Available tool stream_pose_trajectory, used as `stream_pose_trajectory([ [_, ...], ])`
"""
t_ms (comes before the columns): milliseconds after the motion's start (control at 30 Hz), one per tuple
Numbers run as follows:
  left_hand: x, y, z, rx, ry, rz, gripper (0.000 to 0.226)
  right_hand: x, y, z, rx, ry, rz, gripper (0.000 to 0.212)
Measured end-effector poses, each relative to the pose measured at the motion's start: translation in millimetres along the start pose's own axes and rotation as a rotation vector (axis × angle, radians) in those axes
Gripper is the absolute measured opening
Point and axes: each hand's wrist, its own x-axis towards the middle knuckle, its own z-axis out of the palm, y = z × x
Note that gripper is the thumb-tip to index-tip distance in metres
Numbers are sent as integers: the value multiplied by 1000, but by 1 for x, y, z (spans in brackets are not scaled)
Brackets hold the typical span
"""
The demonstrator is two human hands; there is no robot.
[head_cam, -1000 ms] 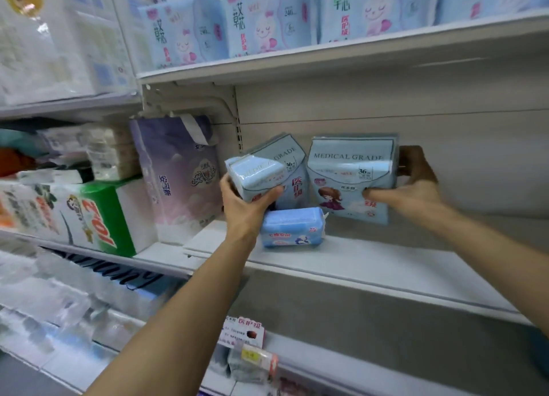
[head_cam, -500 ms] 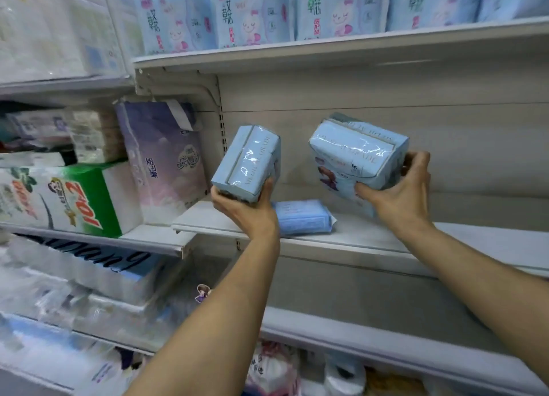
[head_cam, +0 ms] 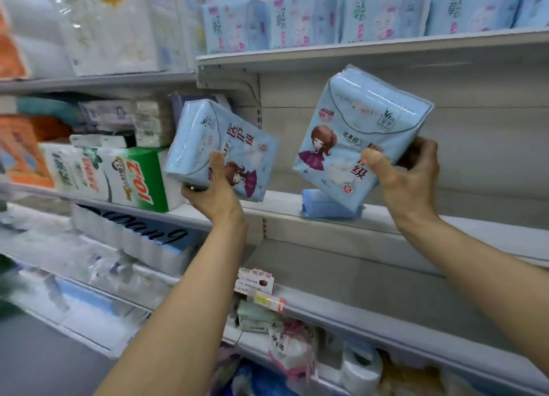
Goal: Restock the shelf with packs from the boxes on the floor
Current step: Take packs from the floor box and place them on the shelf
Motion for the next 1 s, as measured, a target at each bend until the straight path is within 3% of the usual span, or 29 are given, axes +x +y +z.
stream_pose_trajectory([
  [100, 5, 28, -38, 41, -29, -55, 81, -26, -6, 34, 24, -132, 39, 68],
  [233, 10, 59, -88, 172, 22, -67, 56, -65, -3, 68, -50, -317, 87, 68],
  [333, 18, 78, -128, 227, 82, -110, 58, -90, 0, 88, -57, -404, 185, 76],
  [533, 25, 100, -199, 395, 199, -172, 87, -139, 19, 122, -60, -565, 378, 68],
  [667, 31, 101, -243, 437, 284, -221, 66, -168, 39, 147, -52, -707, 508, 62],
  [733, 34, 96, -262, 477, 317, -234, 67, -180, 49, 158, -68, -749, 523, 53],
  [1000, 35, 52, -369, 608, 523, -341, 72, -248, 140, 174, -243, -940, 737, 60],
])
